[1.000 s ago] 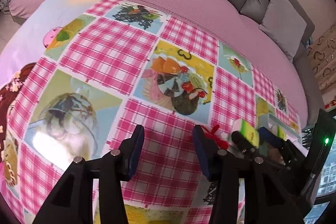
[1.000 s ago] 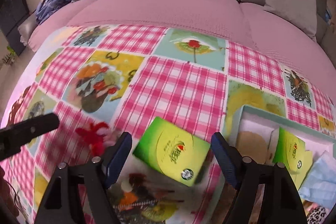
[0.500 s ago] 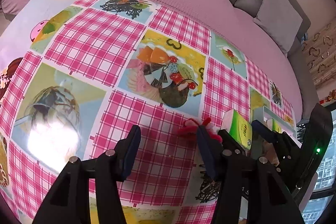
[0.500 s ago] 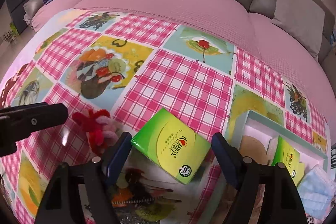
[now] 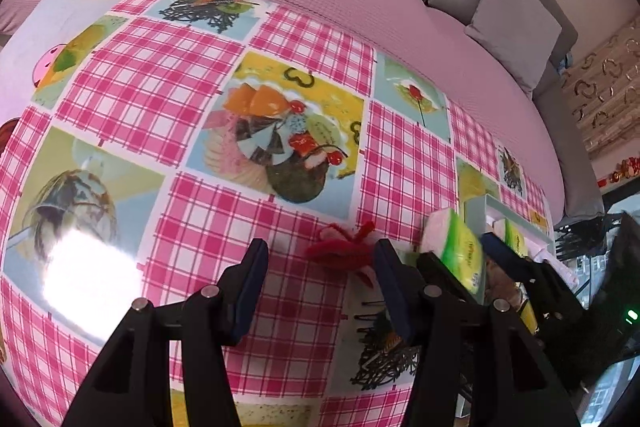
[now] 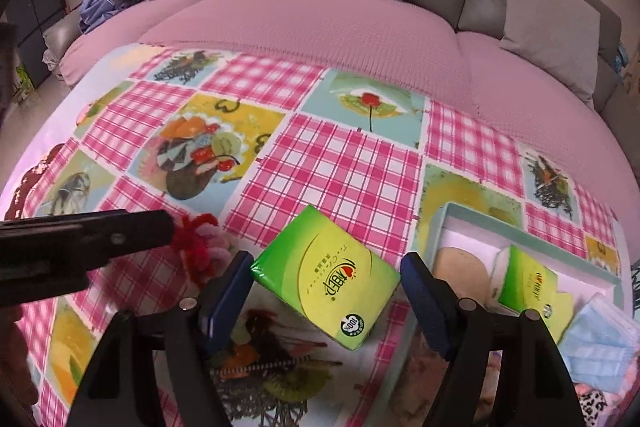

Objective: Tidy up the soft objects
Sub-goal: 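Carry the ornament in the left tool and the tissue pack in the right tool over the tray, then open the left tool to drop the ornament while the right tool releases the tissue pack into the tray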

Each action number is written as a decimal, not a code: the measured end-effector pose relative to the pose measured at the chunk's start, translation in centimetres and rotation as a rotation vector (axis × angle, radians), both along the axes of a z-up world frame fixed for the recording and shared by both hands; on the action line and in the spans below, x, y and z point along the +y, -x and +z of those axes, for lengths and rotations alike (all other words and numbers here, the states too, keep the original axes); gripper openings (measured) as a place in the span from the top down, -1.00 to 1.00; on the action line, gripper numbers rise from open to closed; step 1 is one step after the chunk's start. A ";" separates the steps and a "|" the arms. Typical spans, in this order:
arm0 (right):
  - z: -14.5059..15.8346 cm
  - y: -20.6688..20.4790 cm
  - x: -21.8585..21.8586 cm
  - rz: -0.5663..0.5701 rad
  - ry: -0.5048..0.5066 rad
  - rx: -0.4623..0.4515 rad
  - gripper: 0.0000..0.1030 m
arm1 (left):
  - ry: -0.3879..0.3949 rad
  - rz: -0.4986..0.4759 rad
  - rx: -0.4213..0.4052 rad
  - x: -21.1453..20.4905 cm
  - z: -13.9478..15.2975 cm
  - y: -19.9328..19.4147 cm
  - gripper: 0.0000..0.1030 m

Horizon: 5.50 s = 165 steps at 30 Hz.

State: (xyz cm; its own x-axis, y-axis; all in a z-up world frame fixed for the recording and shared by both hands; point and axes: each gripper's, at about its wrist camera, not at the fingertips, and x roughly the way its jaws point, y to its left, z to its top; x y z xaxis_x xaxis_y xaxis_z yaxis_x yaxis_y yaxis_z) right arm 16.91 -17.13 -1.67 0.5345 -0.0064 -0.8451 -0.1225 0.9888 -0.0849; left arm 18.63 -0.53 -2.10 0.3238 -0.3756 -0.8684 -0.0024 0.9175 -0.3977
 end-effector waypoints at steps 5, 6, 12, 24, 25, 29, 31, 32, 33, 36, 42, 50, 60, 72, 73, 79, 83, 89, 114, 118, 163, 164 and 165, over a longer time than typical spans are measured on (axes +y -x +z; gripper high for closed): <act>0.8 1.0 -0.4 -0.022 -0.011 -0.002 -0.51 | 0.010 -0.005 0.007 -0.7 -0.7 0.0 -0.08; 0.9 1.2 -0.5 -0.021 -0.016 -0.005 -0.51 | 0.002 -0.005 0.004 -0.9 -0.9 -0.2 -0.08; 1.3 1.9 -0.7 -0.020 -0.014 -0.021 -0.51 | -0.046 -0.030 -0.026 -2.1 -1.2 -0.7 -0.06; 1.5 2.3 -1.5 -0.047 -0.050 -0.013 -0.51 | -0.049 -0.057 -0.060 -3.0 -0.8 -0.5 0.53; 1.7 2.4 -1.6 -0.050 -0.052 -0.015 -0.51 | -0.047 -0.061 -0.064 -2.8 -0.6 -0.3 0.56; 2.4 3.0 -1.8 -0.061 -0.063 -0.022 -0.51 | -0.041 -0.064 -0.074 -2.2 0.2 -0.2 0.95; 2.7 3.4 -1.8 -0.068 -0.064 -0.023 -0.51 | -0.046 -0.071 -0.088 -2.2 0.7 -0.1 0.95; 2.9 3.6 -1.9 -0.071 -0.065 -0.025 -0.51 | -0.048 -0.077 -0.095 -2.3 0.9 0.1 0.95; 3.0 3.8 -1.9 -0.073 -0.065 -0.025 -0.51 | -0.046 -0.080 -0.097 -2.5 0.9 0.3 0.95; 3.4 4.5 -2.1 -0.081 -0.075 -0.029 -0.51 | -0.036 -0.091 -0.097 -2.8 0.9 0.6 0.95; 3.8 5.3 -2.8 -0.097 -0.095 -0.033 -0.51 | 0.010 -0.092 -0.130 -2.5 2.1 1.3 0.95; 3.9 5.9 -3.9 -0.125 -0.106 -0.035 -0.51 | 0.018 -0.080 -0.123 -1.3 1.7 0.7 0.83; 3.9 6.3 -5.0 -0.150 -0.120 -0.033 -0.51 | -0.090 -0.208 -0.161 -2.8 1.9 1.6 0.06; 4.6 7.2 -7.4 -0.203 -0.128 -0.043 -0.51 | -0.300 -0.387 -0.182 -5.4 0.4 2.5 -0.05; 4.5 7.2 -7.4 -0.203 -0.129 -0.041 -0.51 | -0.309 -0.392 -0.192 -5.6 0.3 2.3 -0.05; 4.0 6.9 -6.9 -0.187 -0.128 -0.029 -0.51 | -0.323 -0.396 -0.210 -6.2 -0.2 2.0 -0.04; 3.7 6.6 -6.6 -0.179 -0.125 -0.020 -0.51 | -0.350 -0.408 -0.194 -6.4 -0.7 1.8 0.07; 3.6 6.5 -6.3 -0.172 -0.126 -0.017 -0.51 | -0.342 -0.381 -0.193 -6.4 -0.4 1.4 0.49; 6.8 14.0 -13.5 -0.428 -0.162 -0.087 -0.51 | -0.234 -0.457 -0.381 -12.4 9.2 9.1 0.51; 5.5 14.8 -16.0 -0.495 -0.166 -0.064 -0.51 | -0.220 -0.525 -0.344 -15.3 8.0 10.0 0.51; 3.6 15.5 -20.0 -0.485 -0.231 -0.032 -0.69 | -0.293 -0.530 -0.244 -19.1 6.1 12.4 -0.06; 3.5 15.5 -20.0 -0.483 -0.230 -0.028 -0.71 | -0.293 -0.501 -0.242 -18.7 6.2 12.2 -0.07; 3.5 15.6 -19.9 -0.482 -0.227 -0.025 -0.73 | -0.290 -0.476 -0.240 -18.3 6.2 12.0 -0.09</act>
State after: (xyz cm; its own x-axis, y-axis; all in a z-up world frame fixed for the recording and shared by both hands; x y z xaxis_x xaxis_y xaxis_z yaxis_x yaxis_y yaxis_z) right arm 1.33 -37.07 1.81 0.5359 -0.0742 -0.8410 0.3495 0.9263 0.1410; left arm 6.63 -18.80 4.11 0.3784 -0.2862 -0.8803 0.4935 0.8670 -0.0698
